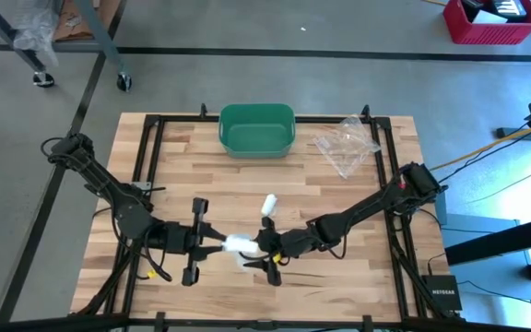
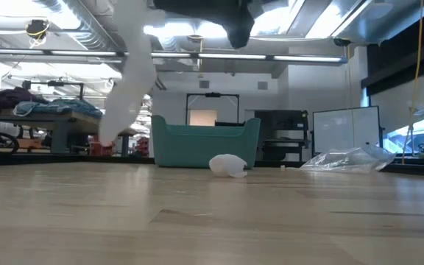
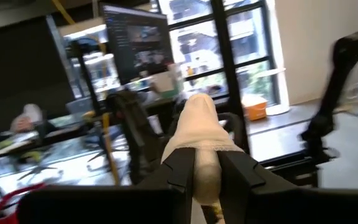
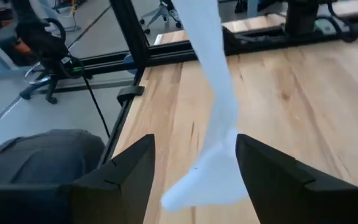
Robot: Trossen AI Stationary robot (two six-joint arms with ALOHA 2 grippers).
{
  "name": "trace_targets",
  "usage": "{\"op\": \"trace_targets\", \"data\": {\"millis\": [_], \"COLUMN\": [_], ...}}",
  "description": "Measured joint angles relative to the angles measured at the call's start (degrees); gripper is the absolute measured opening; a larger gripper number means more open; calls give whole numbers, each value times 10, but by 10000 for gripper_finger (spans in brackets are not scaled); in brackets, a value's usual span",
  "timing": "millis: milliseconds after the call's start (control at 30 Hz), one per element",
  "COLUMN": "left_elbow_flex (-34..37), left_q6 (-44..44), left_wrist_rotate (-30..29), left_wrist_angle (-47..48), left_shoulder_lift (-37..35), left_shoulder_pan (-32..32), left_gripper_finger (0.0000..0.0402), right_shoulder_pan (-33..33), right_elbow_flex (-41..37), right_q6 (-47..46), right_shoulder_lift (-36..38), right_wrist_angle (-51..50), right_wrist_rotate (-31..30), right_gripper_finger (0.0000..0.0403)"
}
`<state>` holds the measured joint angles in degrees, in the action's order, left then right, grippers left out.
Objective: Roll bandage
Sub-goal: Roll the bottom white bandage
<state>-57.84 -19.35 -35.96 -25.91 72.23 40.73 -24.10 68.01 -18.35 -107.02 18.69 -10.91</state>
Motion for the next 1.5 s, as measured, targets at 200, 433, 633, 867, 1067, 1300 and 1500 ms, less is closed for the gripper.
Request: {"op": "trace_targets", "data": {"millis": [200, 433, 633, 867, 1067, 1300, 1500], "left_elbow_flex": [0, 0, 0, -15, -22, -31, -33], "left_q6": [-6, -9, -12, -152, -291, -351, -248], "left_wrist_rotate": [-42, -42, -48, -97, -117, -71, -25], "left_wrist_angle": [2, 4, 4, -52, -165, -200, -63], "left_shoulder_lift": [0, 0, 0, -9, -17, -17, -17], "left_shoulder_pan": [-4, -3, -4, -1, 0, 8, 29], "left_gripper_finger": [41, 41, 41, 41, 41, 41, 41], "right_shoulder_pan": [14, 14, 13, 13, 13, 13, 13], "right_elbow_flex": [0, 0, 0, 0, 0, 0, 0], "right_q6": [-33, -18, 36, 86, 98, 96, 15], "right_shoulder_lift": [-2, -9, -9, -9, -9, -9, -9], "right_wrist_angle": [-11, -18, -28, -74, -94, -90, -93], "right_wrist_rotate": [-5, -32, -35, -31, -5, -6, 4], "right_gripper_finger": [224, 146, 17, 5, 4, 5, 14]}}
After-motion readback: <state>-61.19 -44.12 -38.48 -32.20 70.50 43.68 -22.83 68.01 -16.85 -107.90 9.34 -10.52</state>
